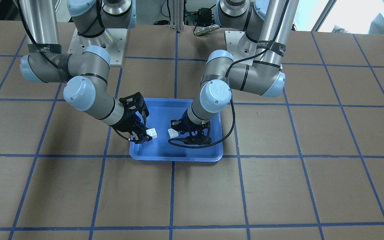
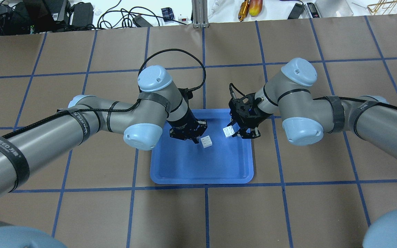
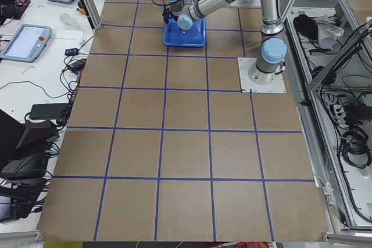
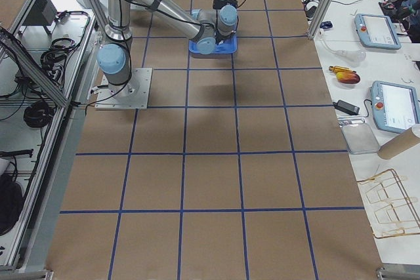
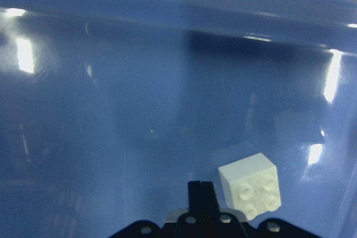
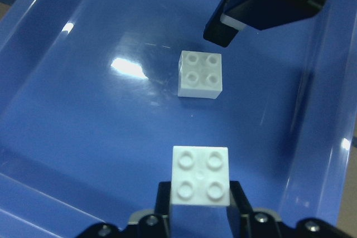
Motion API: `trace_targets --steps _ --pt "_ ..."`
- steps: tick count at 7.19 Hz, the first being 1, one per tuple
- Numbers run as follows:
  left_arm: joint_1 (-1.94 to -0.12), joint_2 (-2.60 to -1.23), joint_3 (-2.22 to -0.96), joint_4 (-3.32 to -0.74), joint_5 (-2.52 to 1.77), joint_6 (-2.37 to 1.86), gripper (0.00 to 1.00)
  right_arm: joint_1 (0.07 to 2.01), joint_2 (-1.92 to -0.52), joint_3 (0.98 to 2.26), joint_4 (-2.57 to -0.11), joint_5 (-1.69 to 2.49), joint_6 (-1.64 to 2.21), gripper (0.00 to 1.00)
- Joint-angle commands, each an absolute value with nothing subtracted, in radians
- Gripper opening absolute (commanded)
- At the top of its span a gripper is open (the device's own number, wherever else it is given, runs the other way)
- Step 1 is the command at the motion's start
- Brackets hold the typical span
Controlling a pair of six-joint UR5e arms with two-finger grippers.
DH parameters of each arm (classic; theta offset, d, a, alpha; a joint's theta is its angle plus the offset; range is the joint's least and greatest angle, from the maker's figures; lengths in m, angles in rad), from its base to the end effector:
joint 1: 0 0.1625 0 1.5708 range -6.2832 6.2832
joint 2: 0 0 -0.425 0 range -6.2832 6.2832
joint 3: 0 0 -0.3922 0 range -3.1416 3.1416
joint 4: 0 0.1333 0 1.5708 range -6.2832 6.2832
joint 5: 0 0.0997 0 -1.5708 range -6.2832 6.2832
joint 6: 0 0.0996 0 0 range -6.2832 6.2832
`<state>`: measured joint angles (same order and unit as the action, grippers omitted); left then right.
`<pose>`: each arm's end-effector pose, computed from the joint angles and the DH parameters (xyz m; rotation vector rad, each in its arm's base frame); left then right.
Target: Assemble white blocks and place on blue tray
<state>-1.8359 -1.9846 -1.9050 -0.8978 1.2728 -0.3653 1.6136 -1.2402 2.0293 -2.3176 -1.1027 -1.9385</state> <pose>-0.3011 -0.4888 0.1824 0.1600 -2.8676 -0.2361 0.1999 -0.5020 0.1931 -2.3266 1.5416 -0.5060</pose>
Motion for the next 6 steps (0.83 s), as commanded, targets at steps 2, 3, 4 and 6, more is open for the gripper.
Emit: trace_targets --steps 2,3,4,6 --pt "-1.838 -1.986 -1.904 -0.896 1.270 -0.359 0.00 1.638 -1.216 2.028 -2.371 -1.098 -1.873 0.00" --pt "-1.841 -1.988 -1.902 -0.894 1.270 -0.373 0.00 1.650 -1.207 2.026 -2.384 -1.098 -1.850 0.00" --pt "-1.842 -1.990 -1.902 -0.893 1.270 -0.373 0.00 1.666 -1.203 2.023 -2.384 -1.101 -1.833 0.00" --pt "-1.841 -1.991 -1.901 -0.893 1.269 -0.373 0.00 1.697 -1.203 2.022 -2.385 -1.115 -1.796 0.00"
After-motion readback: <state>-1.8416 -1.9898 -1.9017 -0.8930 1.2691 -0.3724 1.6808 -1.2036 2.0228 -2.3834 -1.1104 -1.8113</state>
